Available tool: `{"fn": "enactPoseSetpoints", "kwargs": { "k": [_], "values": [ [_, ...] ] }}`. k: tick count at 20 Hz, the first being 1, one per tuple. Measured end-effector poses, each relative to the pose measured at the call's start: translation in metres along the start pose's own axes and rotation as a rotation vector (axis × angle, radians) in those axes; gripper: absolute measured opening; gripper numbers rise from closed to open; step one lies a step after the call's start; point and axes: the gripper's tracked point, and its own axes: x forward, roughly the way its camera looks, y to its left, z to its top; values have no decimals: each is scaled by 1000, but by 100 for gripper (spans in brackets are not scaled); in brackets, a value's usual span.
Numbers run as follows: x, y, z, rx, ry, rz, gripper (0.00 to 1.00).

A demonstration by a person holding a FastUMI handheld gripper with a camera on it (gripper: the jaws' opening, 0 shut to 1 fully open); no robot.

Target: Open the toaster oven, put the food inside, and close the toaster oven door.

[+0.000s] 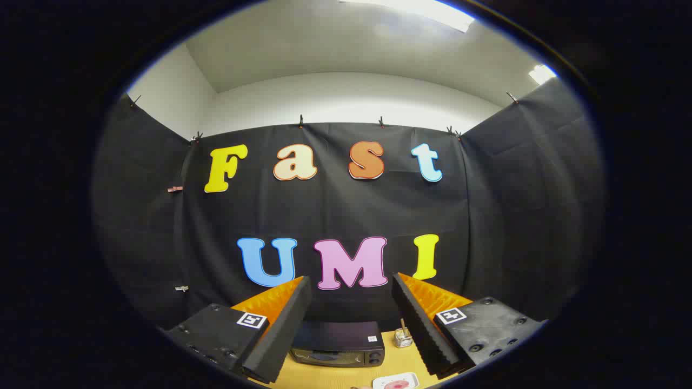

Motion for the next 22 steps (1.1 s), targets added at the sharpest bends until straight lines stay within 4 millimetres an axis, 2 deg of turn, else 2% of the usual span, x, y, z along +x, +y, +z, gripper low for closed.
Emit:
{"fn": "enactPoseSetpoints", "kwargs": {
  "k": [9, 22],
  "values": [
    [-8, -13, -3, 1, 11, -28, 97],
    [-11, -13, -8, -7, 29, -34, 97]
  ]
}}
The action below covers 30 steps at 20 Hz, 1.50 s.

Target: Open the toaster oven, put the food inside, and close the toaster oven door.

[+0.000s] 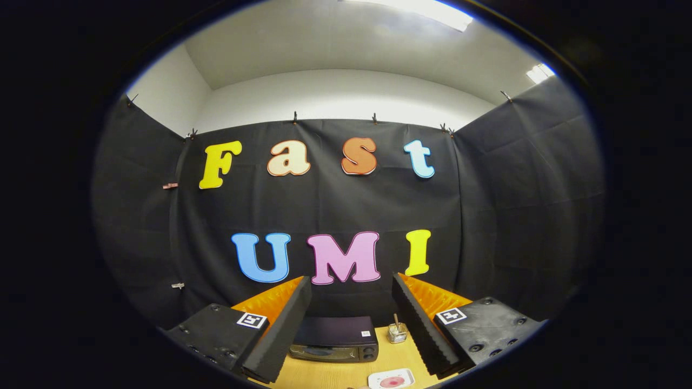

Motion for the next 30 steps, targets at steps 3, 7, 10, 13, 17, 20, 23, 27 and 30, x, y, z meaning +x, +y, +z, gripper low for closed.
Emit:
{"fn": "enactPoseSetpoints", "kwargs": {
  "k": [3, 7, 10, 13, 17, 20, 23, 27, 30],
  "values": [
    [4, 1, -3, -3, -1, -4, 97],
    [18, 11, -12, 2, 9, 11, 97],
    [33, 23, -23, 12, 18, 32, 98],
    [52, 34, -35, 0, 22, 43, 97],
    [85, 53, -58, 13, 40, 79, 97],
    [108, 61, -94, -6, 76, 72, 98],
    [122, 72, -140, -23, 113, 82, 98],
    [142, 84, -195, 8, 136, 87, 98],
    [159, 83, -235, 4, 153, 71, 98]
  ]
}}
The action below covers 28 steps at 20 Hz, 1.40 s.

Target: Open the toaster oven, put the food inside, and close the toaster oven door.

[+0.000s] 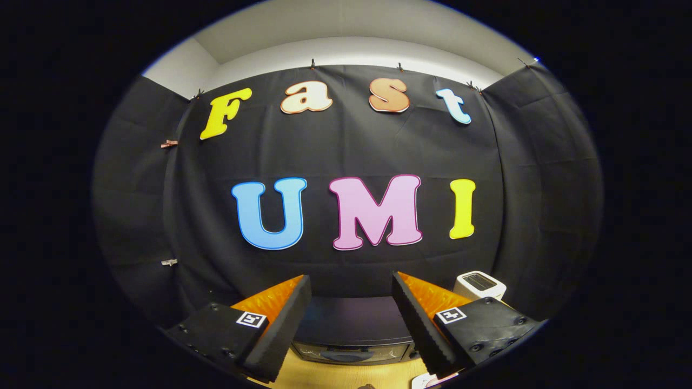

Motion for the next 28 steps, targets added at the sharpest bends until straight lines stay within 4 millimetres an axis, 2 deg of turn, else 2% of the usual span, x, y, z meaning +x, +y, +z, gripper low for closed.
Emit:
{"fn": "enactPoseSetpoints", "kwargs": {
  "k": [5, 10, 12, 18, 22, 28],
  "values": [
    [31, -9, -79, -11, 95, -21, 98],
    [45, -13, -155, -19, 203, -27, 98],
    [48, -14, -179, 12, 251, -38, 98],
    [51, -18, -217, -13, 296, -59, 98],
    [44, -16, -240, 1, 351, -62, 98],
    [45, -17, -239, -21, 307, -75, 98]
  ]
}}
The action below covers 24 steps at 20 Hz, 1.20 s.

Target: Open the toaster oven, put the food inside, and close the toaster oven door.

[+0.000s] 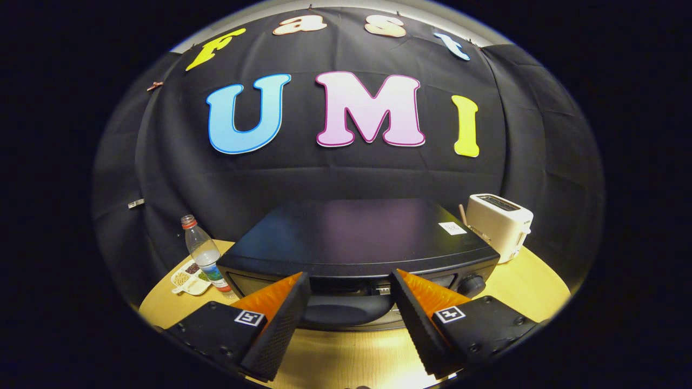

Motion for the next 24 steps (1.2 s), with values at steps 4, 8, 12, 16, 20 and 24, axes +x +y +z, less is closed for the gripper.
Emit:
{"fn": "enactPoseSetpoints", "kwargs": {
  "k": [4, 8, 12, 16, 20, 24],
  "values": [
    [-10, 1, -6, -9, 39, 2, 98],
    [-30, 1, -20, 1, 96, 17, 98],
    [-57, -1, -44, -6, 163, 18, 98],
    [-79, -5, -73, -11, 242, 13, 98],
    [-97, -7, -109, -21, 361, 16, 98],
    [-108, -15, -153, 39, 530, -2, 98]
  ]
}}
